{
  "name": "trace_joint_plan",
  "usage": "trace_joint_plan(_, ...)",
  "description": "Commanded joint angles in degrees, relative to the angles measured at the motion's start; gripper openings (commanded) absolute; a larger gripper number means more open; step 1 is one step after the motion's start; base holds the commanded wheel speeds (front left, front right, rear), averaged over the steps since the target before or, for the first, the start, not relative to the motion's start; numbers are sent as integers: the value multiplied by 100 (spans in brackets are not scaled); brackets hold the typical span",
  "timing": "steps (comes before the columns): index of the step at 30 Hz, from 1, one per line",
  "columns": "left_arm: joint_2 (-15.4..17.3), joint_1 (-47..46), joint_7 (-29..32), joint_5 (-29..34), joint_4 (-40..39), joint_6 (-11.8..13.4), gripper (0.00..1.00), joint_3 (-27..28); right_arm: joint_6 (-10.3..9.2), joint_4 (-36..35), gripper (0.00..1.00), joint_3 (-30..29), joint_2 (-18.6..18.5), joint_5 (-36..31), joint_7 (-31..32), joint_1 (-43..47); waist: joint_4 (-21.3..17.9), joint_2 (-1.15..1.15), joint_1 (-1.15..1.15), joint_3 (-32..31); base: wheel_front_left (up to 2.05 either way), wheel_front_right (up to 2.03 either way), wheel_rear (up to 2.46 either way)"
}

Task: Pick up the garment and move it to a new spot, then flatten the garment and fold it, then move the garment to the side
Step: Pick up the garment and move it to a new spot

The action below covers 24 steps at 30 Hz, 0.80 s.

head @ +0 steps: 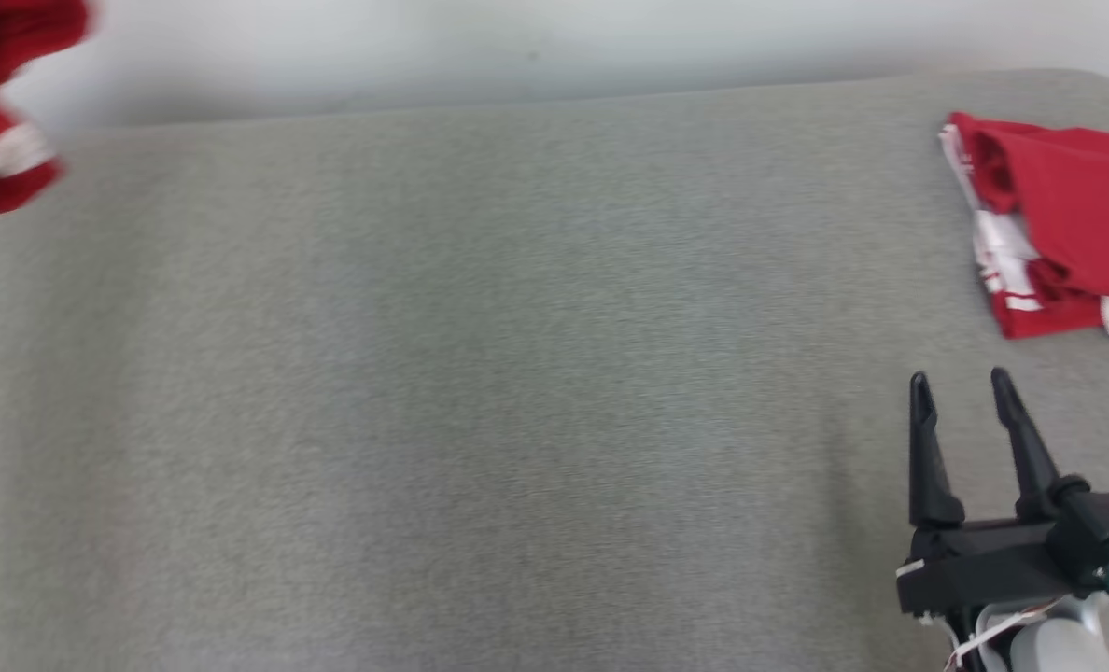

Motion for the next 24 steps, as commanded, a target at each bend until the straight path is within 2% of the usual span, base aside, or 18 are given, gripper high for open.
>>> trace_joint_plan(1,-17,-69,26,33,-57,31,0,-10,-16,9,100,14,28,41,-35,73,-255,0,1,-151,0,0,0)
trace_joint_plan(6,-517,-200,399,-3,-710,93,0,-450,-17,148,100,96,125,104,-62,12,-627,0,1,-151,0,0,0)
trace_joint_plan(11,-1003,-172,594,58,-970,79,0,-978,-16,185,100,163,190,161,-68,-37,-984,0,1,-115,0,0,0)
trace_joint_plan(18,-1526,368,487,50,-853,63,0,-1512,-16,127,100,247,242,264,-70,-58,-1304,0,1,9,0,0,0)
trace_joint_plan(24,-1828,1098,206,-68,-418,57,0,-1804,-16,129,100,266,257,341,-70,-69,-1326,0,1,104,0,0,0)
